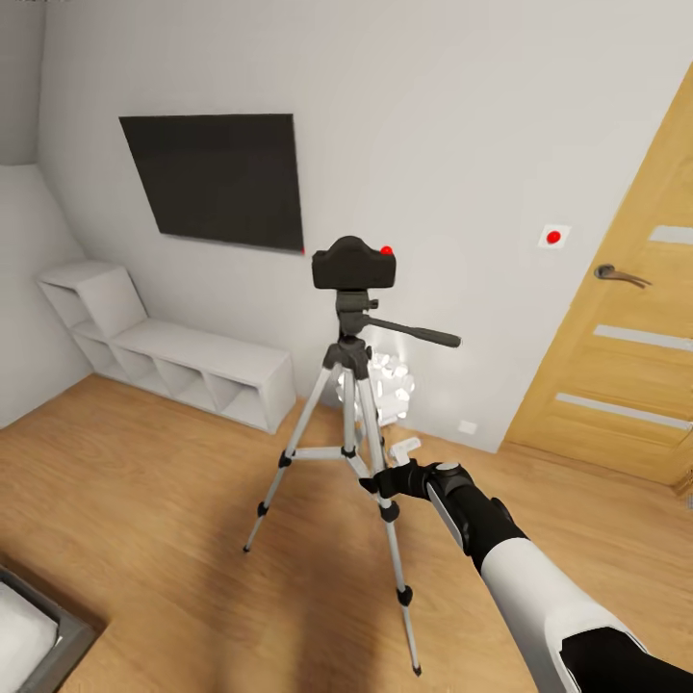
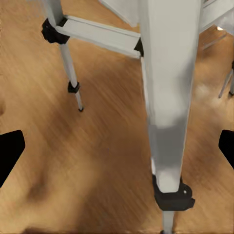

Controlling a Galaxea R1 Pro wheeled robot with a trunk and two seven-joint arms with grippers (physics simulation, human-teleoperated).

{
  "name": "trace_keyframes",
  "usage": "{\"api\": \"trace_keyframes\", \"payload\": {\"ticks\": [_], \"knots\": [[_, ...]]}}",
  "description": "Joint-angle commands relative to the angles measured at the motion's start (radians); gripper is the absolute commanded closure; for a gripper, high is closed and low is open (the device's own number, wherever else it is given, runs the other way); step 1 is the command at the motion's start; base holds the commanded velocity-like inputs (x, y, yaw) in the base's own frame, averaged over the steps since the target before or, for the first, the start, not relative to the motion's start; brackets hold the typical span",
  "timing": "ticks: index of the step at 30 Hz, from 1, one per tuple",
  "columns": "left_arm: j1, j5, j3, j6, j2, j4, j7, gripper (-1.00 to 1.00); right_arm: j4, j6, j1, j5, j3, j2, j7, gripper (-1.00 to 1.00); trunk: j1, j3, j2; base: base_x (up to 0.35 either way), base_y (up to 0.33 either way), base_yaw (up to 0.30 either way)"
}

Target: Attach the digital camera to the camera tripod in the bedroom.

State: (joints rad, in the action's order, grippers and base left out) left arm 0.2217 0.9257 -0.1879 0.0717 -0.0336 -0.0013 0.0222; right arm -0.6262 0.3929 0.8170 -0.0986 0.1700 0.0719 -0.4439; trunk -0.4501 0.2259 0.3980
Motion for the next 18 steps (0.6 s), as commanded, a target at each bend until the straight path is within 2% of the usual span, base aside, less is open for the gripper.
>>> {"api": "trace_keyframes", "payload": {"ticks": [1,10,18], "knots": [[0.001,0.008,-0.008,0.003,0.0,0.0,0.002,-1.0,-0.002,0.004,0.001,-0.011,-0.001,0.0,-0.006,-1.0,0.0,0.002,0.002,-0.332,0.0,0.0],[0.001,0.008,-0.008,0.003,0.001,0.0,0.002,-1.0,-0.001,0.004,0.001,-0.011,-0.001,0.0,-0.006,-1.0,0.0,0.002,0.002,-0.315,0.0,0.0],[0.001,0.007,-0.01,0.005,0.001,0.0,0.002,-1.0,-0.001,0.004,0.001,-0.01,-0.001,0.0,-0.005,-1.0,0.0,0.002,0.002,-0.105,0.0,0.0]]}}
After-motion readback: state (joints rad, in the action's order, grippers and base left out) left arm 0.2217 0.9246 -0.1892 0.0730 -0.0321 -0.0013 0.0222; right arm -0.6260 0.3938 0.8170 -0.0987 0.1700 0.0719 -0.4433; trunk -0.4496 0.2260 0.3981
